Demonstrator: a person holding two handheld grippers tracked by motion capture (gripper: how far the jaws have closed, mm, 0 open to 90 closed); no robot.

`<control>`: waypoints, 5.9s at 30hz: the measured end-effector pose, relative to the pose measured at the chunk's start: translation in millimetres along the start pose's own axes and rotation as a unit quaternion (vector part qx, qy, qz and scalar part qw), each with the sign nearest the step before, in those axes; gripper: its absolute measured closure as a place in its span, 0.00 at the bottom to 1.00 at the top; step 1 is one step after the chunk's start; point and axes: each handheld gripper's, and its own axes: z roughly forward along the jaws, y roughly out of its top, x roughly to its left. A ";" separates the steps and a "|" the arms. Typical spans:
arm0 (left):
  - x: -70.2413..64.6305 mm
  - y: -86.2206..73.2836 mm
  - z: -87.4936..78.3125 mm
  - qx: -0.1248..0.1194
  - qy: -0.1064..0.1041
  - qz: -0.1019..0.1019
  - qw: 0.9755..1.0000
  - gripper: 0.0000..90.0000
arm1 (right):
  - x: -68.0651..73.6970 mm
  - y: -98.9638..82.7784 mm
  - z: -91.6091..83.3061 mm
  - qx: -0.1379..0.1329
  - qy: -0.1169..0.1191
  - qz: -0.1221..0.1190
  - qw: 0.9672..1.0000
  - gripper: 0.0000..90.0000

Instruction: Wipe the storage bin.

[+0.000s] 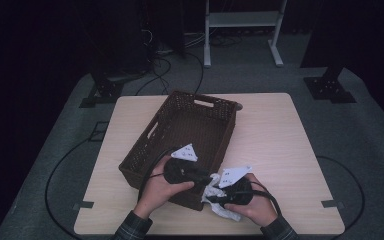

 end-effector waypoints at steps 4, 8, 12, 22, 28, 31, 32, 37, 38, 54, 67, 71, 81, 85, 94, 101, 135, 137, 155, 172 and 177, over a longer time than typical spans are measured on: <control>0.3 0.1 0.0 0.000 0.000 0.003 1.000 0.73 | -1.5 -3.1 7.2 0.012 0.002 0.003 1.000 0.75; 0.1 0.0 0.0 0.000 0.000 0.001 1.000 0.73 | -2.4 -8.2 18.4 0.039 -0.001 -0.004 0.999 0.75; 0.2 -0.1 -0.1 0.000 0.000 0.002 1.000 0.73 | -4.6 -12.1 26.0 0.052 0.000 -0.003 0.999 0.75; 0.4 -1.2 -4.3 -0.007 -0.013 0.006 1.000 0.69 | -8.5 -19.6 20.7 0.057 -0.008 0.003 0.998 0.75; 2.1 -2.6 -20.5 -0.027 -0.010 0.013 0.999 0.66 | -14.6 -22.6 1.5 0.042 -0.038 0.019 0.998 0.75; 2.1 -5.0 -30.8 -0.037 -0.009 0.014 0.999 0.65 | -17.9 -25.6 -5.5 0.040 -0.050 0.023 0.998 0.75; 2.3 -6.2 -34.4 -0.038 -0.007 0.014 0.999 0.65 | -19.3 -27.2 -8.3 0.039 -0.055 0.025 0.997 0.75; 3.6 -19.9 -49.6 -0.038 -0.002 0.024 0.999 0.61 | -27.7 -37.8 -21.4 0.042 -0.083 0.034 0.995 0.75; 4.1 -23.5 -52.7 -0.038 -0.001 0.024 0.999 0.61 | -29.2 -40.2 -23.7 0.043 -0.088 0.034 0.995 0.75; 12.9 -56.9 -81.8 -0.033 0.008 0.011 0.999 0.55 | -43.0 -64.2 -46.2 0.046 -0.124 0.061 0.989 0.75; 16.6 -67.0 -77.1 -0.012 0.001 0.005 1.000 0.65 | -44.5 -66.7 -45.1 0.050 -0.129 0.062 0.988 0.75; 15.5 -65.4 -73.2 -0.017 -0.001 0.004 1.000 0.67 | -44.4 -66.6 -44.9 0.050 -0.130 0.062 0.988 0.75; 10.3 -49.6 -48.0 -0.021 -0.011 0.006 1.000 0.74 | -45.3 -67.3 -45.1 0.052 -0.133 0.061 0.988 0.75; 7.8 -43.0 -39.5 -0.019 -0.015 0.008 1.000 0.78 | -45.8 -67.8 -44.9 0.056 -0.136 0.060 0.987 0.75; 1.3 -27.2 -21.0 -0.004 -0.009 0.011 1.000 0.82 | -45.8 -68.1 -44.9 0.061 -0.140 0.057 0.987 0.75; 0.4 -27.2 -24.1 -0.010 -0.012 0.013 1.000 0.77 | -45.8 -68.3 -44.8 0.061 -0.142 0.057 0.986 0.74; 26.8 -85.1 -107.7 -0.013 0.031 -0.017 0.999 0.79 | -46.4 -69.7 -41.2 0.071 -0.146 0.052 0.985 0.74; 26.7 -85.4 -106.3 -0.017 0.028 -0.017 0.999 0.80 | -46.5 -69.8 -40.9 0.071 -0.146 0.052 0.985 0.74; 21.2 -65.9 -68.3 -0.042 0.013 -0.024 0.999 0.85 | -48.9 -71.7 -46.0 0.072 -0.153 0.059 0.984 0.74; 11.2 -32.5 -17.9 -0.030 0.038 -0.009 0.999 0.87 | -56.0 -83.2 -62.8 0.069 -0.181 0.084 0.977 0.74; 10.0 -21.4 -4.4 -0.031 0.052 -0.016 0.998 0.87 | -58.6 -85.5 -64.5 0.066 -0.186 0.093 0.976 0.74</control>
